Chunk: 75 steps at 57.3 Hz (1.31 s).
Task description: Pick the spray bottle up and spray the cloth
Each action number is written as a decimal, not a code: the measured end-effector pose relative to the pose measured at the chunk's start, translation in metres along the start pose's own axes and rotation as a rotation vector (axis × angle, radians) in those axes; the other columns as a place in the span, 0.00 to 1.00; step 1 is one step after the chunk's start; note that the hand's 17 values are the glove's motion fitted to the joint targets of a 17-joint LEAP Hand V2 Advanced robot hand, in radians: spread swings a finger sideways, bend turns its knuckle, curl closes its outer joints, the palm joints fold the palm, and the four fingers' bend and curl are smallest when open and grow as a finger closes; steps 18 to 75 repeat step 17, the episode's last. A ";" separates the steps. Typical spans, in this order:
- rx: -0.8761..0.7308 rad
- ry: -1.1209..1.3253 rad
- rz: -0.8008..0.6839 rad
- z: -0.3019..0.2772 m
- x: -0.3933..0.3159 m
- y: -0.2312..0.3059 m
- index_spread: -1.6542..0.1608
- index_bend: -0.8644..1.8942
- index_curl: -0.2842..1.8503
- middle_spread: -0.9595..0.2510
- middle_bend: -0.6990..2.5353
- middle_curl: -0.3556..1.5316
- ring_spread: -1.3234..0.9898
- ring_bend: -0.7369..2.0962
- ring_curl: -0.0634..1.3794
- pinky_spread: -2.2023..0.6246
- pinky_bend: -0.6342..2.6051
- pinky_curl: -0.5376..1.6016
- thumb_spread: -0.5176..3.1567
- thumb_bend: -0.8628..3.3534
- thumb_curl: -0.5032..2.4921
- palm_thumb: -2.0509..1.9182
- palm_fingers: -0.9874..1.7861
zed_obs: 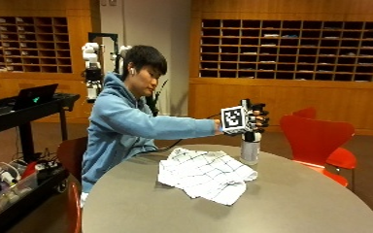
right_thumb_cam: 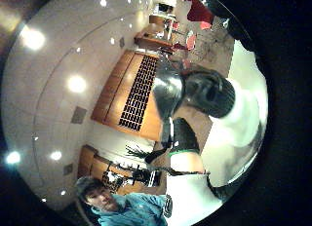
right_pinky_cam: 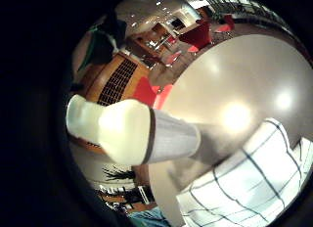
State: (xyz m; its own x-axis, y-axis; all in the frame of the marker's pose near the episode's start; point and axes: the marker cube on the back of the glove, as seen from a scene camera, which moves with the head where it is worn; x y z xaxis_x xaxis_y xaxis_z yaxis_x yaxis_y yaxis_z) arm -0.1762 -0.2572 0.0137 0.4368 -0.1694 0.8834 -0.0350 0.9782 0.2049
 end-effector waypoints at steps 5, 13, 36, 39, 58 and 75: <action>0.012 -0.013 -0.001 -0.017 -0.001 0.008 0.76 0.33 0.28 0.70 0.33 0.42 0.52 0.43 0.32 0.79 0.34 0.44 0.36 0.19 0.39 0.70 0.56; 0.009 -0.005 -0.017 -0.037 -0.010 0.034 0.76 0.34 0.26 0.70 0.32 0.41 0.53 0.43 0.32 0.80 0.34 0.43 0.39 0.20 0.37 0.69 0.55; 0.027 0.019 -0.032 -0.044 -0.013 0.044 0.76 0.36 0.26 0.70 0.32 0.41 0.53 0.43 0.31 0.81 0.33 0.43 0.39 0.20 0.36 0.69 0.56; 0.027 0.019 -0.032 -0.044 -0.013 0.044 0.76 0.36 0.26 0.70 0.32 0.41 0.53 0.43 0.31 0.81 0.33 0.43 0.39 0.20 0.36 0.69 0.56; 0.027 0.019 -0.032 -0.044 -0.013 0.044 0.76 0.36 0.26 0.70 0.32 0.41 0.53 0.43 0.31 0.81 0.33 0.43 0.39 0.20 0.36 0.69 0.56; 0.027 0.019 -0.032 -0.044 -0.013 0.044 0.76 0.36 0.26 0.70 0.32 0.41 0.53 0.43 0.31 0.81 0.33 0.43 0.39 0.20 0.36 0.69 0.56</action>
